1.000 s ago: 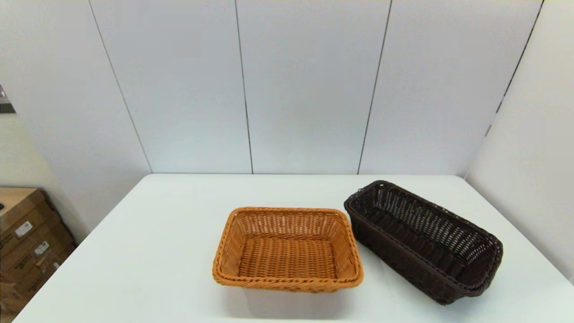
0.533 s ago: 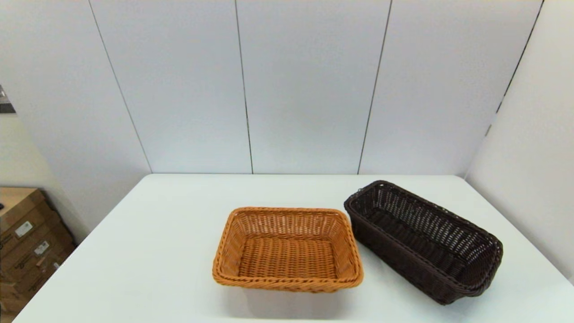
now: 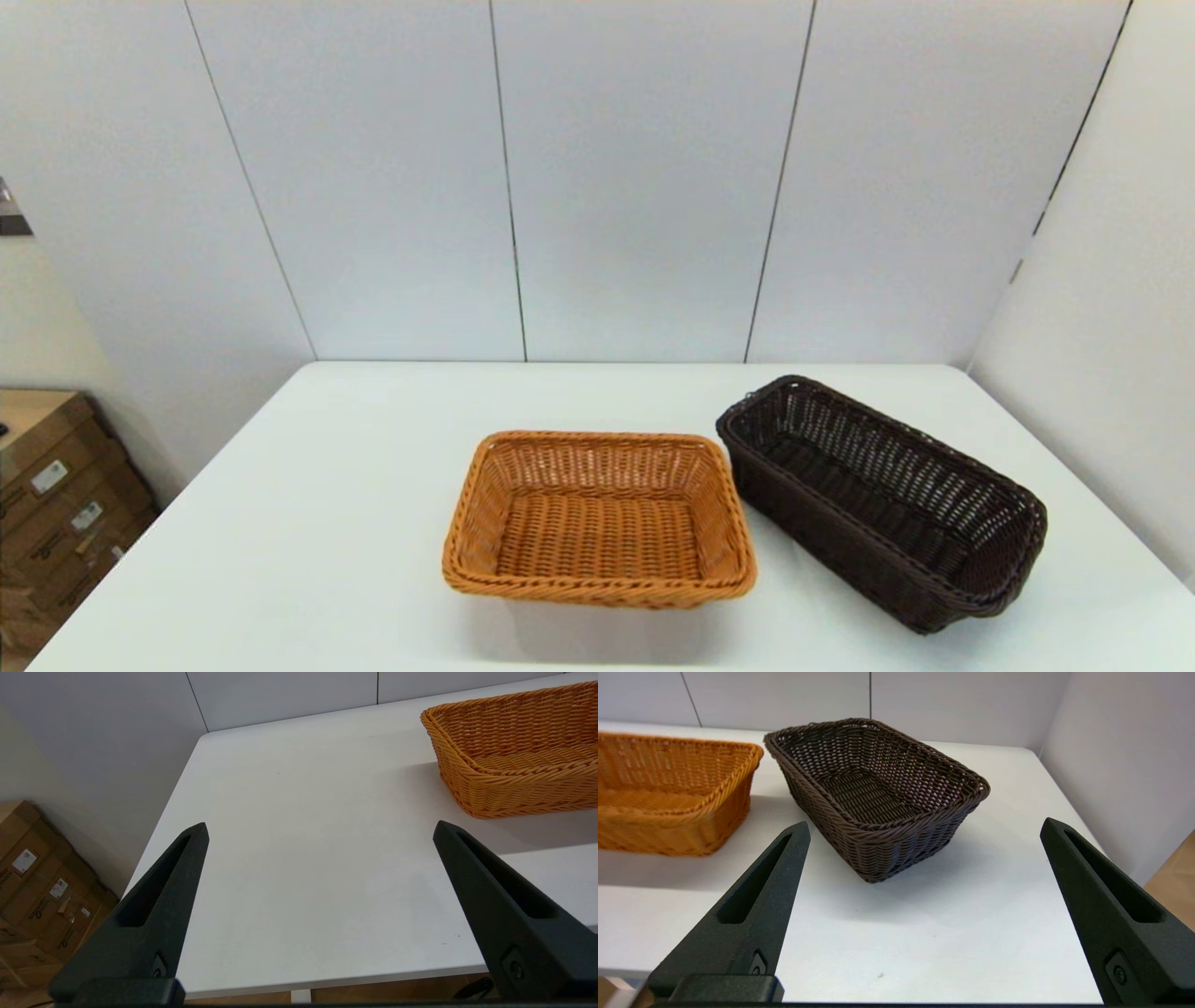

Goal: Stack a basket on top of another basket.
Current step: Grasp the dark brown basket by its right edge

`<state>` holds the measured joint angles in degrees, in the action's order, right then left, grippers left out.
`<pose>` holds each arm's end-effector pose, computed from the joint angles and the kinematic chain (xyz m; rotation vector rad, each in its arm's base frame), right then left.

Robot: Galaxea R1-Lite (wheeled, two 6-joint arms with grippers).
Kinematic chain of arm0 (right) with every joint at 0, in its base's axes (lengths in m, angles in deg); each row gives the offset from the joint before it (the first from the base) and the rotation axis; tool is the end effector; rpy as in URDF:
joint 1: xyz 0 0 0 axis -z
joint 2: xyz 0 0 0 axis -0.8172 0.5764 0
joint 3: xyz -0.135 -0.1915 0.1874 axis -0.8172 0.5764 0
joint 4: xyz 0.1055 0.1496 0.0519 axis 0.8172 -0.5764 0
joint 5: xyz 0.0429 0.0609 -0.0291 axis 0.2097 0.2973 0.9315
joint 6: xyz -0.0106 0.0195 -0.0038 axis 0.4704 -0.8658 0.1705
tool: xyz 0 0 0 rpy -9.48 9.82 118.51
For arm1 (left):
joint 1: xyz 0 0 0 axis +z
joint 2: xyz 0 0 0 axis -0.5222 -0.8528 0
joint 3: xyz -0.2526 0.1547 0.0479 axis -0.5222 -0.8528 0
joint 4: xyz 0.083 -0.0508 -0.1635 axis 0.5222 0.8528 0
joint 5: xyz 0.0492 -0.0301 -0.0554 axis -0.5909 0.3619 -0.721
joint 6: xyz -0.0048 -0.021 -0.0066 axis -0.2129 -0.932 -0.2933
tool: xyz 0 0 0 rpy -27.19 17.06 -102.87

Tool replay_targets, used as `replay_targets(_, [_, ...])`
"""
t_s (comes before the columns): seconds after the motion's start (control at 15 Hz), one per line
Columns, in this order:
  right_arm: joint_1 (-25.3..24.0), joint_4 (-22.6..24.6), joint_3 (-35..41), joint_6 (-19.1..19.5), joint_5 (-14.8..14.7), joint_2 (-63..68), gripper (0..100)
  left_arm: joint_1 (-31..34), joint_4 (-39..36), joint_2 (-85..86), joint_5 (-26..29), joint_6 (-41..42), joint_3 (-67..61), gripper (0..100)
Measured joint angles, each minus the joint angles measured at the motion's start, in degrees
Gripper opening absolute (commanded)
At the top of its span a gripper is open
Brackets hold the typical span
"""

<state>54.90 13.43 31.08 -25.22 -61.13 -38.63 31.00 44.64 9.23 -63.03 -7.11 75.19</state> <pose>-0.0229 0.0004 0.0750 -0.0575 0.0059 0.0147 -0.0256 -0.0005 0.0735 0.1168 0.0688 -0.0462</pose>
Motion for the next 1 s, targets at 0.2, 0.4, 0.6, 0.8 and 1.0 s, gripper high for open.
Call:
replay_targets(0.2, [0.0, 0.0, -0.5, 0.3, 0.6, 0.0, 100, 0.0, 0.0, 0.0, 0.0, 0.0, 0.0, 100])
replay_targets(0.4, [0.0, -0.5, -2.9, 0.2, 3.2, 0.0, 100, 0.0, 0.0, 0.0, 0.0, 0.0, 0.0, 100])
replay_targets(0.6, [0.0, -0.9, -5.2, 0.2, 6.0, 0.1, 100, 0.0, 0.0, 0.0, 0.0, 0.0, 0.0, 100])
replay_targets(0.8, [0.0, -0.5, -6.1, 0.3, 6.5, 1.5, 100, 0.0, 0.0, 0.0, 0.0, 0.0, 0.0, 100])
replay_targets(1.0, [0.0, -0.1, -6.1, 0.2, 6.3, 4.6, 100, 0.0, 0.0, 0.0, 0.0, 0.0, 0.0, 100])
